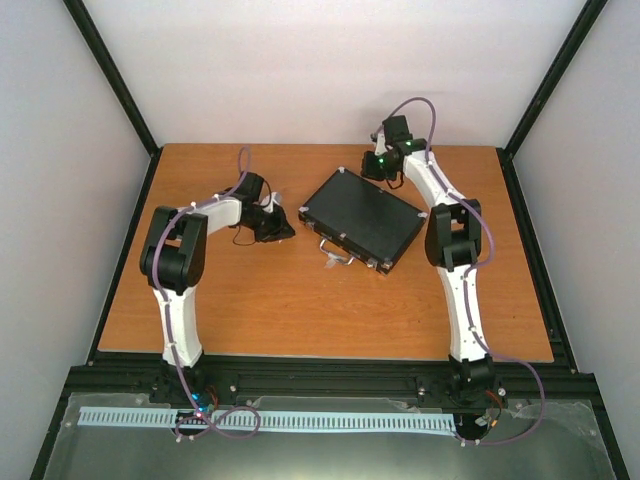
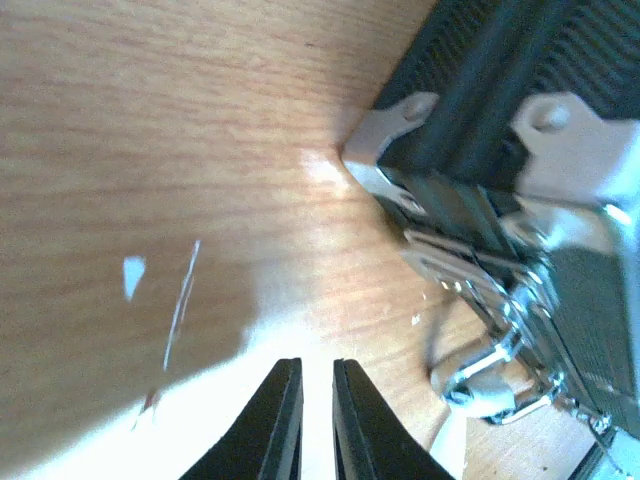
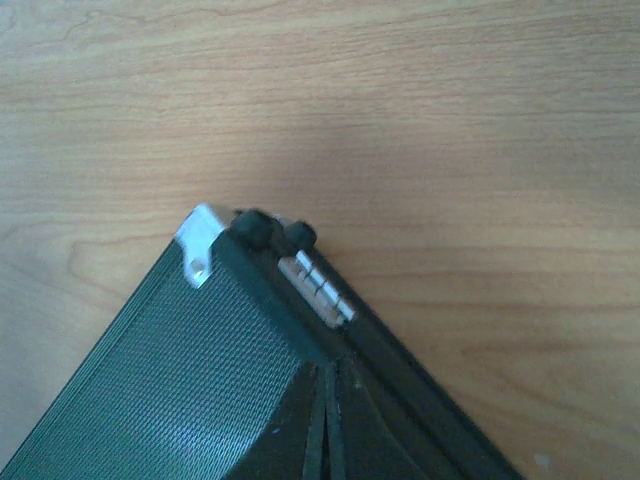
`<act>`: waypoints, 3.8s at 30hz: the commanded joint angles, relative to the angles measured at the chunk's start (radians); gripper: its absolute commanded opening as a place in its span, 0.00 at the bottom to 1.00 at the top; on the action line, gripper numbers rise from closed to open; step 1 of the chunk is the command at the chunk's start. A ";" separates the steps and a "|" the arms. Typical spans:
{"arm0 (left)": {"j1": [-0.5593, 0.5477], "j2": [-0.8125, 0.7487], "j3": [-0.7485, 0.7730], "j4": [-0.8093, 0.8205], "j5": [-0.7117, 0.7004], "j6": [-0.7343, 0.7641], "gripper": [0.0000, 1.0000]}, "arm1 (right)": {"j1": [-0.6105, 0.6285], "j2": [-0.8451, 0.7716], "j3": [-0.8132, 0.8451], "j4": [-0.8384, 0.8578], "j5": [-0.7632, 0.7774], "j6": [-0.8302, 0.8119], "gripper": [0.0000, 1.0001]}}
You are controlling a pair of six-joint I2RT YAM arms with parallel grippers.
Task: Pack up texas hold em set
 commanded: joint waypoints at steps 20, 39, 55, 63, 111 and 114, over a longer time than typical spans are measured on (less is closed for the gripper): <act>-0.314 -0.246 0.149 -0.174 0.088 0.309 0.01 | 0.019 -0.513 -0.704 -0.046 0.148 -0.104 0.03; -0.496 0.037 0.289 -0.112 0.182 0.339 0.01 | -0.067 -0.416 -0.738 -0.033 0.129 -0.105 0.03; -0.523 0.114 0.287 -0.143 0.146 0.342 0.01 | -0.076 -0.423 -0.810 0.011 0.099 -0.095 0.03; -0.518 0.175 0.180 -0.107 0.136 0.336 0.01 | -0.077 -0.421 -0.812 0.007 0.099 -0.097 0.03; -0.491 -0.135 -0.046 0.081 -0.039 0.306 0.01 | -0.076 -0.363 -0.797 0.014 0.085 -0.094 0.03; -0.493 -0.100 -0.001 0.096 0.009 0.307 0.01 | -0.076 -0.362 -0.795 0.012 0.086 -0.094 0.03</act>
